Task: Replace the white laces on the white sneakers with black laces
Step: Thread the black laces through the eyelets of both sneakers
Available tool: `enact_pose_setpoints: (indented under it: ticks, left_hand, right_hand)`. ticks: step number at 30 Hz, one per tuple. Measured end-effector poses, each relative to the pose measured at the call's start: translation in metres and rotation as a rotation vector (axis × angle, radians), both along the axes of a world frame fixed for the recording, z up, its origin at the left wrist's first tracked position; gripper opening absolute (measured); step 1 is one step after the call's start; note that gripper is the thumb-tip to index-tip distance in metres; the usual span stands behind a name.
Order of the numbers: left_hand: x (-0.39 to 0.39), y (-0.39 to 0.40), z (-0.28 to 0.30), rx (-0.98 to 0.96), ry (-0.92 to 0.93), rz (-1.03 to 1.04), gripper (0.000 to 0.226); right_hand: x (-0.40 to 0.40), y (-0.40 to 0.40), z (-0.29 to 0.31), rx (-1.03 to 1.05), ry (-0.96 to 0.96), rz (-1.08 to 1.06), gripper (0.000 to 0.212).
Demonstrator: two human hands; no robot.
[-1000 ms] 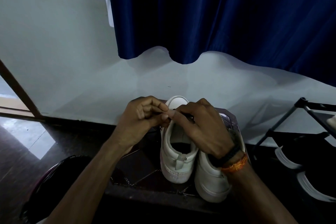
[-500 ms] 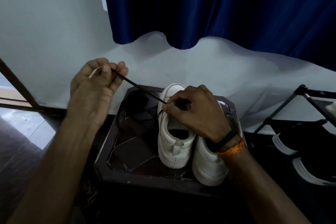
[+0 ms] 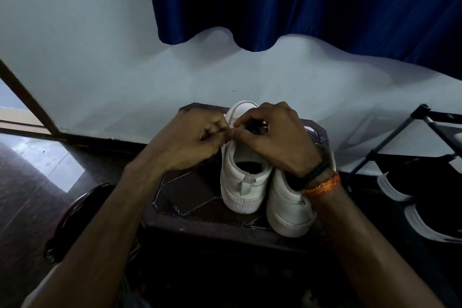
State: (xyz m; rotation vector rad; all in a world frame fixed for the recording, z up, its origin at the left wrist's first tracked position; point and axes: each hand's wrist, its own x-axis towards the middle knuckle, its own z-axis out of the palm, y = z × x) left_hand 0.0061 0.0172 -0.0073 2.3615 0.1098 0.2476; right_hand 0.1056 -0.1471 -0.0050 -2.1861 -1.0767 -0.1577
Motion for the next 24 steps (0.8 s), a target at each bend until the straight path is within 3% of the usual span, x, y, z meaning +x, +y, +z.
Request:
enact_pose_setpoints:
  ticks: [2, 4, 9, 12, 14, 17, 18, 20, 22, 24]
  left_hand:
    - [0.001, 0.002, 0.0, 0.02, -0.026, 0.028, 0.013]
    - [0.002, 0.006, 0.003, -0.079, -0.092, 0.076, 0.01]
    - [-0.003, 0.024, 0.017, -0.784, -0.425, 0.31, 0.016]
    - [-0.008, 0.042, 0.018, -1.016, -0.573, 0.409, 0.016]
    - [-0.012, 0.047, 0.019, -1.165, -0.568, 0.364, 0.02]
    - [-0.014, 0.033, 0.024, -1.486, -0.489, 0.106, 0.022]
    - [-0.013, 0.025, 0.025, -1.503, -0.436, 0.079, 0.021]
    - [-0.01, 0.011, 0.023, -1.345, -0.306, 0.102, 0.021]
    - [-0.004, 0.006, 0.015, -1.031, -0.213, 0.13, 0.022]
    - [0.0, 0.006, 0.004, -0.599, -0.159, 0.136, 0.015]
  right_hand:
    - [0.0, -0.001, 0.0, -0.003, 0.009, -0.007, 0.022]
    - [-0.001, -0.003, 0.0, -0.006, 0.014, -0.012, 0.021]
    - [-0.002, -0.004, 0.002, -0.016, 0.013, -0.033, 0.019]
    - [-0.003, -0.002, 0.001, -0.003, 0.062, -0.039, 0.019]
    - [-0.004, -0.002, 0.002, 0.02, 0.091, -0.025, 0.02]
    - [-0.003, -0.001, 0.003, 0.026, 0.112, -0.021, 0.017]
    - [-0.003, -0.001, 0.002, 0.027, 0.116, -0.027, 0.017]
    - [-0.002, -0.001, 0.001, 0.027, 0.12, -0.036, 0.017]
    - [-0.002, -0.001, 0.001, 0.027, 0.116, -0.033, 0.018]
    - [-0.002, -0.003, 0.003, 0.027, 0.104, -0.017, 0.018]
